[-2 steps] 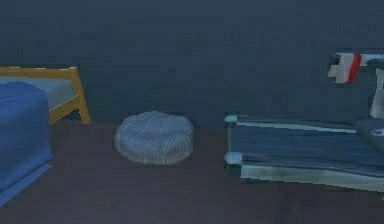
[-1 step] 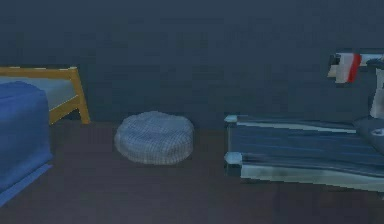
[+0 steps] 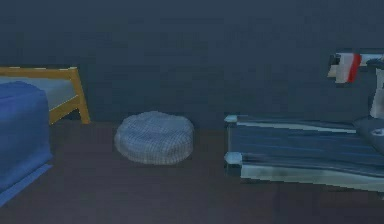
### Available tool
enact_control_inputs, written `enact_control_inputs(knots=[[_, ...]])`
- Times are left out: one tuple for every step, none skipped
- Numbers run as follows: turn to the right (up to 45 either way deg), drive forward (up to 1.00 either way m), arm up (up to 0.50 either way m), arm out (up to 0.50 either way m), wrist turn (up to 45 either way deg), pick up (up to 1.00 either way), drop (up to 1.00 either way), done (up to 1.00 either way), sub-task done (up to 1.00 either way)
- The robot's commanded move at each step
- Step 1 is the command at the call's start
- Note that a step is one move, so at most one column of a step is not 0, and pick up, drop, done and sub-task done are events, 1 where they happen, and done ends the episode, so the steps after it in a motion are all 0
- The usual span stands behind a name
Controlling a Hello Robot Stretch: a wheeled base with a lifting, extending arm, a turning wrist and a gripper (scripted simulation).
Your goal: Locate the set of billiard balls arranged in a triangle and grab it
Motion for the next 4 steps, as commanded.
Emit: enact_control_inputs(knots=[[0.0,0.00,0.00,0.00,45.0,0.00,0.00,0.00,0.00],[0.0,0.00,0.00,0.00,45.0,0.00,0.00,0.00,0.00],[0.0,0.00,0.00,0.00,45.0,0.00,0.00,0.00,0.00],[0.0,0.00,0.00,0.00,45.0,0.00,0.00,0.00,0.00]])
